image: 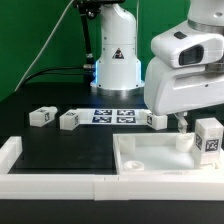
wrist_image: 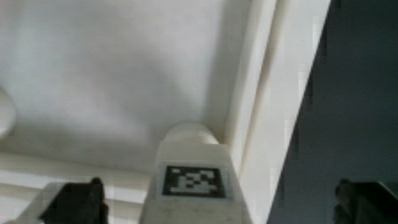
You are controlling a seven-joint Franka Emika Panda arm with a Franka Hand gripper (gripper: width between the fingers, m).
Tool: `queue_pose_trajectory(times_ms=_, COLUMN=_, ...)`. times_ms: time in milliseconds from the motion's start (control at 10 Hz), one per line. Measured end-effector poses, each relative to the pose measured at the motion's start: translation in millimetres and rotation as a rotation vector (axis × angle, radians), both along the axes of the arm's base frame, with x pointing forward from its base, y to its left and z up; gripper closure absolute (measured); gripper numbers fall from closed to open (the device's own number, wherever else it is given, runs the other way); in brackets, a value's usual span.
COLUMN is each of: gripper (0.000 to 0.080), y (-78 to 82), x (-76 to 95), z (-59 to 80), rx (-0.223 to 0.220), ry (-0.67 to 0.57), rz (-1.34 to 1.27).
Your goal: Assemble one leg
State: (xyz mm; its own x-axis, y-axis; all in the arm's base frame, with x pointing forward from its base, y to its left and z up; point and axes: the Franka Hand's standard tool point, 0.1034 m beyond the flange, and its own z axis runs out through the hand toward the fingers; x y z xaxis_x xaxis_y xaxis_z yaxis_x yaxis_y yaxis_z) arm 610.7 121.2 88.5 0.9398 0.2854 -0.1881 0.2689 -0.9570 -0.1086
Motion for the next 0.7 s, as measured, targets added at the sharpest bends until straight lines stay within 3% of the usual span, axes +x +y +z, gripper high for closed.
queue_pose_trajectory(times_ms=700, gripper=0.0151, y=-3.3, x=9.5, z=2.8, rx=0.002, ry=-0.011, rz=-0.002)
